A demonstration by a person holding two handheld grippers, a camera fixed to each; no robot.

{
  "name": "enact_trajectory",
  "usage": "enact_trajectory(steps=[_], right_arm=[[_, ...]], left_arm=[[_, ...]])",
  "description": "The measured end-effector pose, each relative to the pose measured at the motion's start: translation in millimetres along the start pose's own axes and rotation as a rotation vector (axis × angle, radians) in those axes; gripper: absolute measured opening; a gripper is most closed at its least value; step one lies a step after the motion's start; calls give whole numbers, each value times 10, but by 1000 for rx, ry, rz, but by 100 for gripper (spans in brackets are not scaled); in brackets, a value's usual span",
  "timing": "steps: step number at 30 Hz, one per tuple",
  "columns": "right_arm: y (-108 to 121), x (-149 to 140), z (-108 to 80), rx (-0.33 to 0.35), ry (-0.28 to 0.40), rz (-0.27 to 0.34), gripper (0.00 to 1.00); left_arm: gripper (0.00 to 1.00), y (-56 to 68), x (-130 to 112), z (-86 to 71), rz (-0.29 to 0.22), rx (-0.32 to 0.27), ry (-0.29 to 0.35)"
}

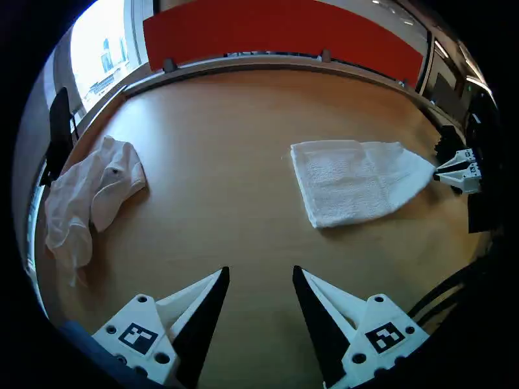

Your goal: Fold towel

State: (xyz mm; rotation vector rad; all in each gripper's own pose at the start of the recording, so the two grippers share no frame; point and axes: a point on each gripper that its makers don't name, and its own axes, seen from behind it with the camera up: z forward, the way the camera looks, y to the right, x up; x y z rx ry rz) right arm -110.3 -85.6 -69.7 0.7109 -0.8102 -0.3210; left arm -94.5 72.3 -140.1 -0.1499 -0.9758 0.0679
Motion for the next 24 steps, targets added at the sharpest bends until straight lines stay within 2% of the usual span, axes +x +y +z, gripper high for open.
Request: enact_trajectory(steps=[10,24], right_arm=[[136,260,-302,-39,52,-21,4],[362,367,-644,-99,75,-55,4]], left_arm=[[71,26,35,-6,1,-3,5],[71,62,85,-4,4,-10,12]])
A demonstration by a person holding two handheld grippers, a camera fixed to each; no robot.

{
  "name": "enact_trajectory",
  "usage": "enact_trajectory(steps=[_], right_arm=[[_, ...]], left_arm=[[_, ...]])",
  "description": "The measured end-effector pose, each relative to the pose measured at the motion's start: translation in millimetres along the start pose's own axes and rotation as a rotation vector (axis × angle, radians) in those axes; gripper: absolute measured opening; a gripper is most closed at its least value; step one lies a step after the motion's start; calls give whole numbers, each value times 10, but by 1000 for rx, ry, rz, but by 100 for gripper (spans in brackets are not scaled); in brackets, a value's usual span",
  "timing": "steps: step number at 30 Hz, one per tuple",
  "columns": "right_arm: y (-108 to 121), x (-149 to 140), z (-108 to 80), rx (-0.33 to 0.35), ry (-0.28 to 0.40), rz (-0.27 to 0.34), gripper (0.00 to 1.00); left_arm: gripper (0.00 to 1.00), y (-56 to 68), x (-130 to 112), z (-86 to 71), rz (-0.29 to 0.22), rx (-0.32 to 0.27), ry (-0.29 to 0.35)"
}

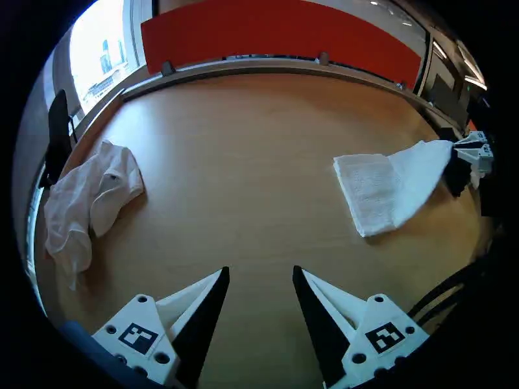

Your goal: Fold towel

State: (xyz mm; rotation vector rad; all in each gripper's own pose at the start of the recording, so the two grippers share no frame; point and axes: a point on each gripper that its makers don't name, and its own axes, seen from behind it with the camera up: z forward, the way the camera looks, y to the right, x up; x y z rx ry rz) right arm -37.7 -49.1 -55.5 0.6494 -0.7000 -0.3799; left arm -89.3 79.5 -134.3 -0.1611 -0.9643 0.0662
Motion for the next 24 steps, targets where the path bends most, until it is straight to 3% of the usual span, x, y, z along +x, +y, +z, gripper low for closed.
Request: enact_trajectory(steps=[11,24], right_arm=[[-26,127,-36,8,15,-36,4],[-498,417,187,98,42,-103,4]], left_arm=[[71,37,10,3,-2,-6,3],[71,43,59,-58,-20,-10,21]])
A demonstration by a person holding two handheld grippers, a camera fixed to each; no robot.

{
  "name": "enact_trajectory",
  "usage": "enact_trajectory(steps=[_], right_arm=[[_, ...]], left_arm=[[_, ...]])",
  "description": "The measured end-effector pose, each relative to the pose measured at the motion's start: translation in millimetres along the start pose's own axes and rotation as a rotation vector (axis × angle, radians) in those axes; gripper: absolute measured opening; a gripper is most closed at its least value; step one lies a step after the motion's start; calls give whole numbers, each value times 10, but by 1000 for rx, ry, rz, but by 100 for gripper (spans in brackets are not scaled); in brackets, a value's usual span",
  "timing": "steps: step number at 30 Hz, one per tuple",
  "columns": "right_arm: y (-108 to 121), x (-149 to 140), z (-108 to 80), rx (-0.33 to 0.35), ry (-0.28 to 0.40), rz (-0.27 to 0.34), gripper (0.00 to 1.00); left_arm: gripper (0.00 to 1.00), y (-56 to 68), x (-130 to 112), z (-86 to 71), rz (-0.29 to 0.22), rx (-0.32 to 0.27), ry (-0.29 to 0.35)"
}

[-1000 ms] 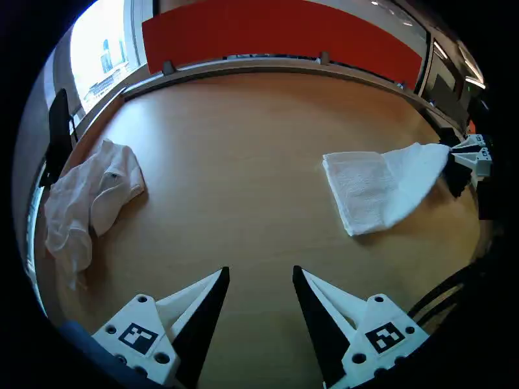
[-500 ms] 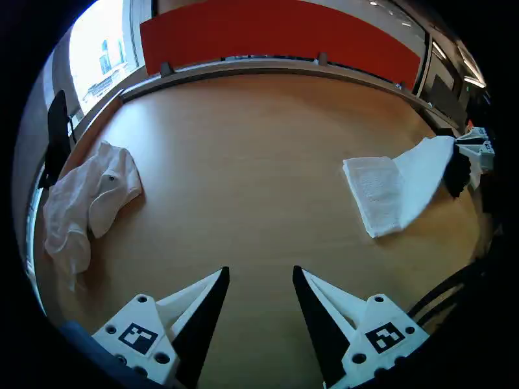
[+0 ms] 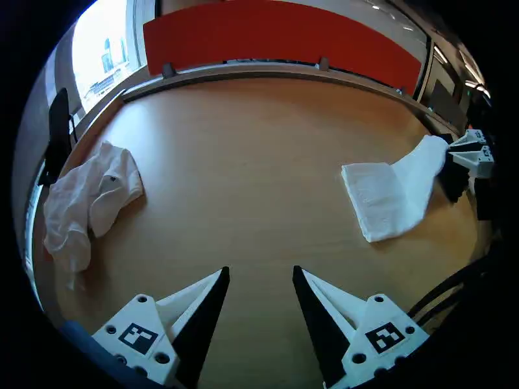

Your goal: Fold towel

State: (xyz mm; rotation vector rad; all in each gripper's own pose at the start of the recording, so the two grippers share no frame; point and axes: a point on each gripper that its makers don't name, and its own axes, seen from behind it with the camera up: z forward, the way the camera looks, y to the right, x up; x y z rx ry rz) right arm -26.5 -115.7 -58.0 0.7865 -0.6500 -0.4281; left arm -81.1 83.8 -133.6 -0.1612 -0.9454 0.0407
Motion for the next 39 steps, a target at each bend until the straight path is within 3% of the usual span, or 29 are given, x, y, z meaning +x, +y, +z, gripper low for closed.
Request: enact_trajectory(steps=[8,19,20,26,39], right_arm=[[-330,176,214,75,5,-47,4],[-657,224,438,145,-17,-74,8],[-670,215,452,148,-21,-70,13],[-621,126,499,132,-46,-28,71],[-580,-128,454,111,-79,18,75]], left_arm=[[71,-36,22,-75,-13,2,15],[71,-210,-55,-150,-44,26,15],[71,-228,-63,-154,-46,29,15],[71,-286,-97,-159,-54,37,11],[71,-272,-71,-171,-48,33,15]])
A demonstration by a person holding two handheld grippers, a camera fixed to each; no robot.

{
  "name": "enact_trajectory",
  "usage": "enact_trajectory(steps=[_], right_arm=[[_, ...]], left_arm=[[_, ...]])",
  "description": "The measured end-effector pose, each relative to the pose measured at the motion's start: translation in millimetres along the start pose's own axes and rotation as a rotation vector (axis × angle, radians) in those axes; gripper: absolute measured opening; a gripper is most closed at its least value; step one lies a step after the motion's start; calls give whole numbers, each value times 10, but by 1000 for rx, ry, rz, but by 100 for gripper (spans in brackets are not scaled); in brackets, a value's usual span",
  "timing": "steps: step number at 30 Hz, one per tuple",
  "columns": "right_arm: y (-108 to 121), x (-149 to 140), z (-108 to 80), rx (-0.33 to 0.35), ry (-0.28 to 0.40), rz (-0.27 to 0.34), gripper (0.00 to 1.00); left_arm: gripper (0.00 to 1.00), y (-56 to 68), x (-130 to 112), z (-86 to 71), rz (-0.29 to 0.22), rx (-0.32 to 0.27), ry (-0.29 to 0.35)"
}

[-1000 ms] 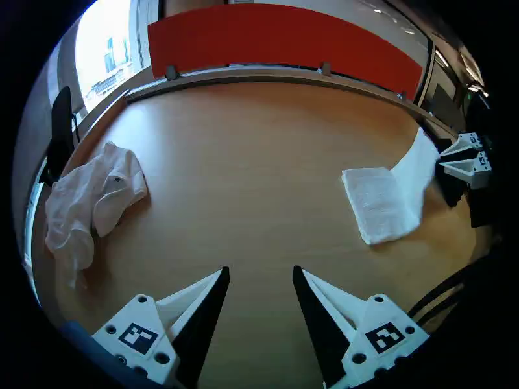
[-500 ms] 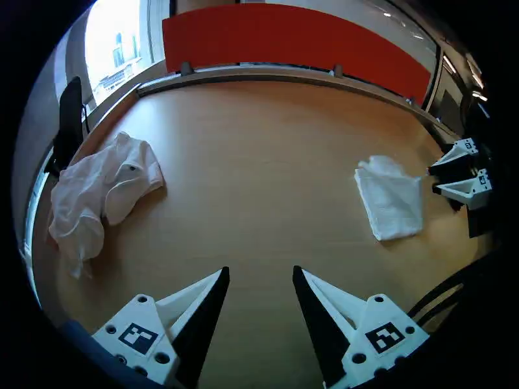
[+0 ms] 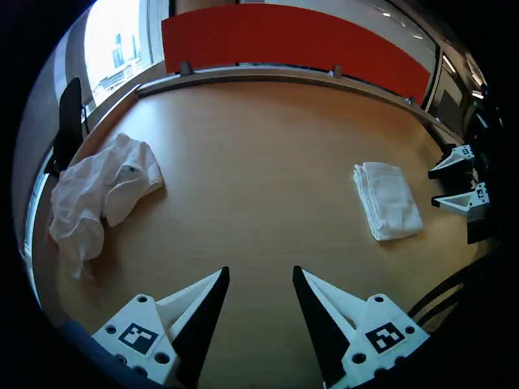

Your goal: Fold towel

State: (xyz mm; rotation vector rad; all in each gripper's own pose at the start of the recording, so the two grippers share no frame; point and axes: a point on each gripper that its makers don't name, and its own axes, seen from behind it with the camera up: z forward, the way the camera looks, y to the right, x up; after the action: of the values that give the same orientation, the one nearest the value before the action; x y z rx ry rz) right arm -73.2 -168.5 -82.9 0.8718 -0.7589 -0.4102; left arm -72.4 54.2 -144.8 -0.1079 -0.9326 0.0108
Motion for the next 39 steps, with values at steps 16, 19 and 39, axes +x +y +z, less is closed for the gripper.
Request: enact_trajectory(steps=[16,19,39], right_arm=[[-40,-611,122,-18,-83,43,75],[-43,-726,157,-23,-102,51,74],[-65,-986,257,-33,-140,73,38]], left_arm=[[71,23,-10,-40,7,-4,1],[71,27,-9,-44,6,-5,1],[71,27,11,-49,11,-4,7]])
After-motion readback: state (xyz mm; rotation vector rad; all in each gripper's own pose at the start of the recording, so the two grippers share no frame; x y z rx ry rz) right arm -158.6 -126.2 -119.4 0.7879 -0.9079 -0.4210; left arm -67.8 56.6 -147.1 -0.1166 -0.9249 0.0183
